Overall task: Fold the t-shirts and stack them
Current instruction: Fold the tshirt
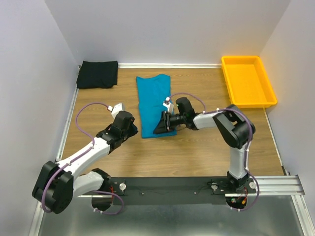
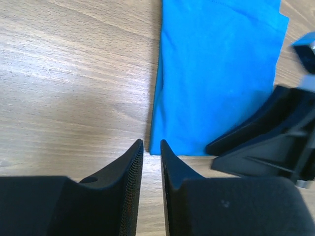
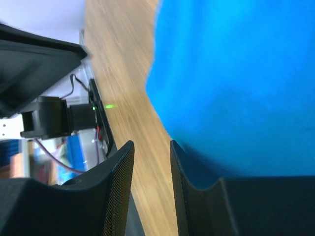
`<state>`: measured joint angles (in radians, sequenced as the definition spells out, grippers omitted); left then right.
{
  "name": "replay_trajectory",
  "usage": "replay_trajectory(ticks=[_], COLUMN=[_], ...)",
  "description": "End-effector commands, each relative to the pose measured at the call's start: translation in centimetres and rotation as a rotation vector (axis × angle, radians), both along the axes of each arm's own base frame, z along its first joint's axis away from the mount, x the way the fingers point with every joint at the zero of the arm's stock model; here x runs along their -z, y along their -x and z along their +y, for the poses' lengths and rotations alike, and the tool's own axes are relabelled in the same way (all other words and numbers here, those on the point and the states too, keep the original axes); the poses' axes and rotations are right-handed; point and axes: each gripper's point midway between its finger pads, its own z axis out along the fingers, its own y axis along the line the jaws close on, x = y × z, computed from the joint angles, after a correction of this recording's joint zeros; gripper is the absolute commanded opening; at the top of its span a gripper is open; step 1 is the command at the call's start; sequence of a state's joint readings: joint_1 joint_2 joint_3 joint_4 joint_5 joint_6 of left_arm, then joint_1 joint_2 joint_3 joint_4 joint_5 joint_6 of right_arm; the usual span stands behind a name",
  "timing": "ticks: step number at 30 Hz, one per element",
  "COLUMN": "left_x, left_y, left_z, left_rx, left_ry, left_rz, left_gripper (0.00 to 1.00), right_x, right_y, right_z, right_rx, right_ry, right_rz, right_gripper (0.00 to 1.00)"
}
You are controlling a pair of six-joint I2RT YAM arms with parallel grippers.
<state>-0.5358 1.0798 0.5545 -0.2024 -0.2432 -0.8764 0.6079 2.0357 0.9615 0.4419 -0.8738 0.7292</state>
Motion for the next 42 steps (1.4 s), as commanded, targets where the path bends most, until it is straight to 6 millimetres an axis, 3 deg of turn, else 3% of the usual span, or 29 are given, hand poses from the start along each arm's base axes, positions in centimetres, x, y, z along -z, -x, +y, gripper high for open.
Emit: replay_trajectory(ticks=[1, 3, 5, 7, 8, 9, 10, 11, 12, 13, 14, 15, 16, 17, 18, 21, 25, 28, 30, 31, 34, 35, 36, 37, 38, 41, 42], left_x=[-0.2, -0.7, -0.4, -1.5, -0.1, -1.5, -1.6, -0.3, -0.3, -1.5, 0.1, -0.7, -0.3, 1.5, 1.4, 3.9, 6.9, 7.4, 6.7, 6.2, 3.8, 1.9, 0.9, 1.1, -0.8, -1.0, -1.1], left_y=[-1.4, -3.0, -4.2, -6.6, -7.1, -9.0, -9.9, -10.8, -11.4, -13.1, -13.8, -15.2, -15.9, -16.4, -17.4, -18.2, -18.2, -17.8, -17.8, -17.7, -17.4, -17.4, -17.3, -16.2, -15.8, -13.1, -11.4], left_z=[0.4, -0.1, -0.4, -0.8, -0.8, -1.1, -1.2, -1.1, -1.5, -2.0, -2.1, -2.5, -2.6, -2.7, -2.9, -2.6, -1.0, -0.4, -0.3, -0.2, -0.1, 0.0, 0.1, 0.4, 0.6, 1.1, 1.0], left_rx=[-0.008, 0.017, 0.050, 0.064, 0.077, 0.087, 0.105, 0.105, 0.134, 0.138, 0.148, 0.158, 0.168, 0.179, 0.181, 0.173, 0.126, 0.119, 0.118, 0.119, 0.131, 0.130, 0.131, 0.136, 0.126, 0.134, 0.139], left_ry=[-0.023, -0.027, -0.044, -0.008, -0.010, 0.016, 0.040, 0.027, 0.030, 0.038, 0.038, 0.050, 0.053, 0.060, 0.065, 0.078, 0.078, 0.100, 0.095, 0.094, 0.080, 0.069, 0.058, 0.026, -0.003, -0.079, -0.114], left_rz=[-0.025, -0.051, -0.053, -0.088, -0.044, -0.086, -0.079, -0.051, -0.051, -0.086, -0.050, -0.070, -0.063, -0.021, -0.024, 0.032, 0.099, 0.126, 0.116, 0.108, 0.069, 0.028, 0.002, 0.025, -0.016, 0.000, 0.020], left_gripper=[0.29, 0.29, 0.27, 0.25, 0.24, 0.21, 0.20, 0.19, 0.18, 0.17, 0.16, 0.16, 0.15, 0.14, 0.14, 0.12, 0.11, 0.12, 0.16, 0.18, 0.25, 0.27, 0.30, 0.37, 0.40, 0.58, 0.67], right_x=[-4.3, -6.3, -6.9, -6.9, -6.6, -6.6, -6.1, -5.9, -5.9, -5.5, -5.0, -4.3, -3.8, -4.0, -2.2, 0.2, 3.4, 3.8, 2.9, 1.0, -1.7, -3.4, -4.6, -5.1, -6.5, -6.8, -6.1], right_y=[-3.6, -5.8, -7.5, -10.1, -10.8, -11.6, -12.8, -13.4, -14.0, -14.7, -15.9, -16.8, -17.3, -18.2, -18.7, -19.7, -20.0, -20.0, -19.9, -19.9, -19.8, -19.2, -19.0, -18.7, -17.6, -15.9, -13.9], right_z=[-0.8, -1.8, -2.4, -3.4, -3.6, -4.2, -4.0, -4.1, -4.1, -4.4, -4.4, -5.0, -5.1, -5.1, -5.3, -6.0, -7.5, -8.5, -8.7, -8.7, -9.1, -9.3, -9.4, -9.5, -9.7, -10.0, -10.2], right_rx=[0.059, 0.087, 0.113, 0.155, 0.161, 0.161, 0.158, 0.158, 0.158, 0.166, 0.175, 0.195, 0.204, 0.216, 0.226, 0.258, 0.305, 0.325, 0.321, 0.322, 0.339, 0.342, 0.346, 0.357, 0.352, 0.373, 0.350], right_ry=[0.043, -0.004, -0.014, -0.017, -0.019, -0.035, -0.043, -0.050, -0.056, -0.057, -0.059, -0.055, -0.052, -0.062, -0.052, -0.033, 0.006, 0.016, 0.018, 0.010, 0.021, 0.021, 0.024, 0.042, 0.059, 0.167, 0.243], right_rz=[-0.182, -0.189, -0.203, -0.216, -0.205, -0.197, -0.193, -0.186, -0.188, -0.183, -0.180, -0.167, -0.157, -0.156, -0.129, -0.096, -0.041, -0.030, -0.050, -0.081, -0.133, -0.157, -0.177, -0.192, -0.211, -0.228, -0.192], right_gripper=[0.43, 0.43, 0.43, 0.43, 0.43, 0.43, 0.43, 0.42, 0.42, 0.42, 0.42, 0.42, 0.41, 0.39, 0.38, 0.38, 0.38, 0.38, 0.39, 0.39, 0.40, 0.42, 0.44, 0.45, 0.48, 0.55, 0.57])
